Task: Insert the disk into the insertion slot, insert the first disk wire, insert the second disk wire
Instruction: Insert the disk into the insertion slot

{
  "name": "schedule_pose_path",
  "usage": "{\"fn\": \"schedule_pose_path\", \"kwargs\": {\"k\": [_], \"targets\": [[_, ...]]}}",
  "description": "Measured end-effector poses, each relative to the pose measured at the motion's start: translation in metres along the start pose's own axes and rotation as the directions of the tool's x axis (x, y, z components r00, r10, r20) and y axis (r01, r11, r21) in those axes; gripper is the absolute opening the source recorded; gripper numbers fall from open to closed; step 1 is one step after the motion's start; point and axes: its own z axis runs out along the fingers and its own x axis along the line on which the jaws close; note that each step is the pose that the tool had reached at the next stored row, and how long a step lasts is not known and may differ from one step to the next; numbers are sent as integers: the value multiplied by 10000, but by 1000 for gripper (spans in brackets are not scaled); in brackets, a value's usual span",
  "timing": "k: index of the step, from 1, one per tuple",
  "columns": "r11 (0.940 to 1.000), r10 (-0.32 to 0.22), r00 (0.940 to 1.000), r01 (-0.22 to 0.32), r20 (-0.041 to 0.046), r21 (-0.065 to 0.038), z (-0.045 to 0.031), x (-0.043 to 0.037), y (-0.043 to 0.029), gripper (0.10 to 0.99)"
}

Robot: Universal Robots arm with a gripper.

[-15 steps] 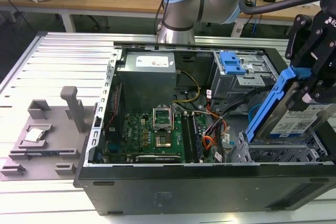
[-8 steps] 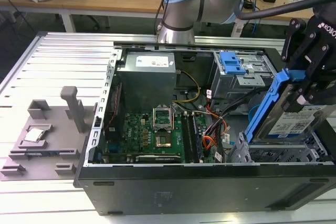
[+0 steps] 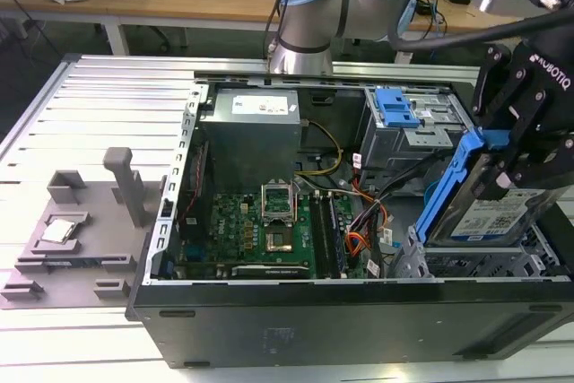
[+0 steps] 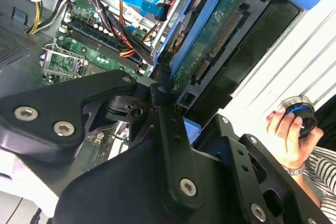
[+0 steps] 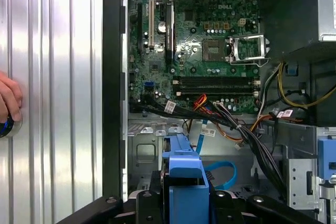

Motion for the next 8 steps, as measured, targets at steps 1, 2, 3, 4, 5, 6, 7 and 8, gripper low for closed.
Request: {"fn": "schedule_pose_path", "kwargs": {"k": [1, 2, 3, 4, 5, 6, 7, 8], "targets": [[10000, -1, 10000, 1, -1, -3, 21, 0, -1, 365], [10000, -1, 10000, 1, 0, -6, 40, 0, -2, 365], [10000, -1, 10000, 1, -2, -10, 73, 1, -3, 365], [10000, -1, 10000, 1, -1, -11, 86, 0, -4, 365], [10000, -1, 10000, 1, -1, -12, 108, 1, -5, 365], [10000, -1, 10000, 1, -1, -13, 119, 1, -5, 365], [10000, -1, 10000, 1, -1, -13, 131, 0, -6, 365], [10000, -1, 10000, 1, 0, -13, 143, 1, -6, 365]]}}
